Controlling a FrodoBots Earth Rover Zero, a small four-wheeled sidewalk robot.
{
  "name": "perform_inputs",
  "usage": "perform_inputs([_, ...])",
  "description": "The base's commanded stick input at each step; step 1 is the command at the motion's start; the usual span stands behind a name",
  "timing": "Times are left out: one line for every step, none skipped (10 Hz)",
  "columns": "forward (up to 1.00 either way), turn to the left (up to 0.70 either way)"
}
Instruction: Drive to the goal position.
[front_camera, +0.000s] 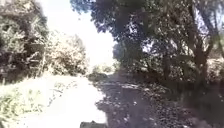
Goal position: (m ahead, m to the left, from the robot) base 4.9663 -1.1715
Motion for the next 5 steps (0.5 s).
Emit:
perform_inputs([0.50, 0.00])
perform_inputs([0.50, 0.00])
perform_inputs([0.50, 0.00])
perform_inputs([0.50, 0.00])
perform_inputs([0.50, 0.00])
